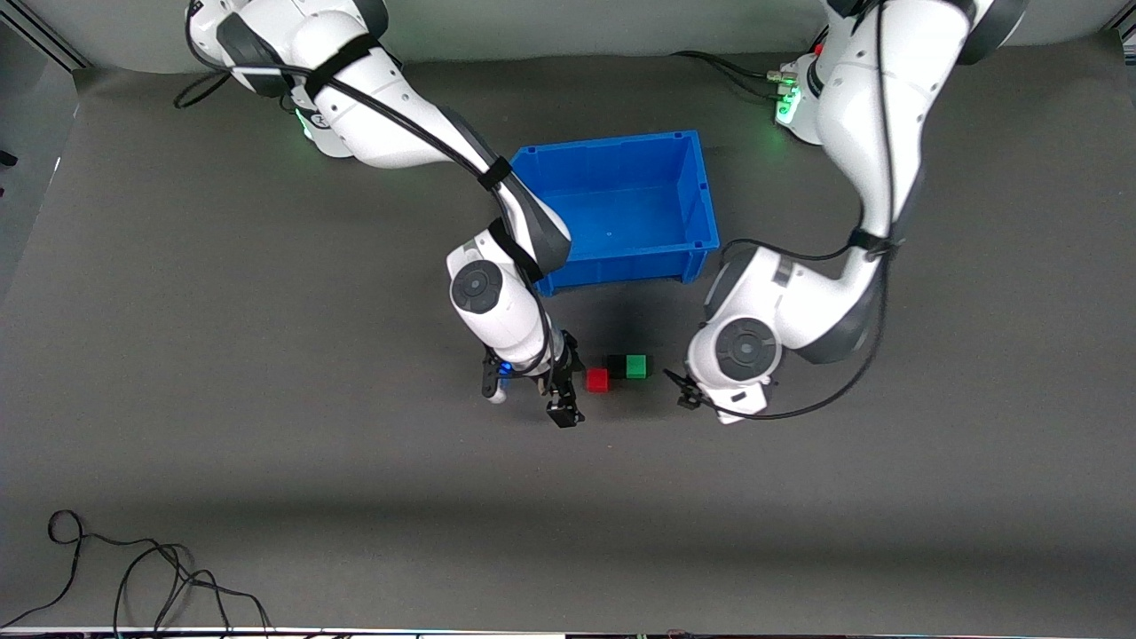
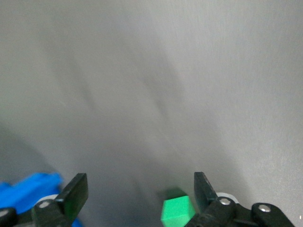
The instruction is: Attach green and red cubes to black cube
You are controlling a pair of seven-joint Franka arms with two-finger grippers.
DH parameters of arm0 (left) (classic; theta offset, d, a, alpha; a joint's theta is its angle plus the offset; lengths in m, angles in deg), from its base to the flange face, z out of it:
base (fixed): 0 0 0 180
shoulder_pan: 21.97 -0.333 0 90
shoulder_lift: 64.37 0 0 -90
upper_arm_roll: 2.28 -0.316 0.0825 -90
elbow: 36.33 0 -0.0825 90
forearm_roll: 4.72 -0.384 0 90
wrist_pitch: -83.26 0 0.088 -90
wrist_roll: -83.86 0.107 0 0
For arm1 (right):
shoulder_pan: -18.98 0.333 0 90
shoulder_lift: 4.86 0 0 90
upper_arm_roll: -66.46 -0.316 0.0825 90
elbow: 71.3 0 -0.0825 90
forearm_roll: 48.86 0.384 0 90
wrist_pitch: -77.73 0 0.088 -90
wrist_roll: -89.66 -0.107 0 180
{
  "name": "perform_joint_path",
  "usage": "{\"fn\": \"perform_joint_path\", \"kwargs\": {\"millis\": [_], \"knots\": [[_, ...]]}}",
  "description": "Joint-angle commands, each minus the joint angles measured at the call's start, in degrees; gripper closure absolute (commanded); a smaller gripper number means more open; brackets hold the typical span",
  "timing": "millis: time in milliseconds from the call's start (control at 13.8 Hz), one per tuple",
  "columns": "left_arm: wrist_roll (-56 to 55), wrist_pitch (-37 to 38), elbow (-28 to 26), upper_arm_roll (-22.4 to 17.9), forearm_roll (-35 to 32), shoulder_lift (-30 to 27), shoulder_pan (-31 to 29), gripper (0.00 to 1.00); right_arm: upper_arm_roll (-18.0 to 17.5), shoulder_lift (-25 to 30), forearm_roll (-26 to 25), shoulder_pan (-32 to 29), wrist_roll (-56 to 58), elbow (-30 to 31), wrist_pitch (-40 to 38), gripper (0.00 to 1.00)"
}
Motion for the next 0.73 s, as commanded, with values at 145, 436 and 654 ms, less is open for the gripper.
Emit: {"fn": "perform_joint_path", "kwargs": {"millis": [145, 436, 654], "knots": [[19.99, 16.67, -0.82, 0.51, 2.22, -11.46, -8.3, 0.0, 1.23, 6.55, -5.91, -1.44, 8.73, -0.62, -12.85, 0.0], [40.71, 30.12, -0.03, 0.33, 3.11, -18.85, -17.7, 0.0, 2.19, 14.19, -6.09, -4.87, 24.9, -0.45, -28.31, 0.0], [54.44, 34.62, -0.12, 0.07, 2.85, -22.46, -23.41, 0.0, 6.23, 20.87, -7.66, -4.87, 37.19, -0.01, -39.57, 0.0]]}}
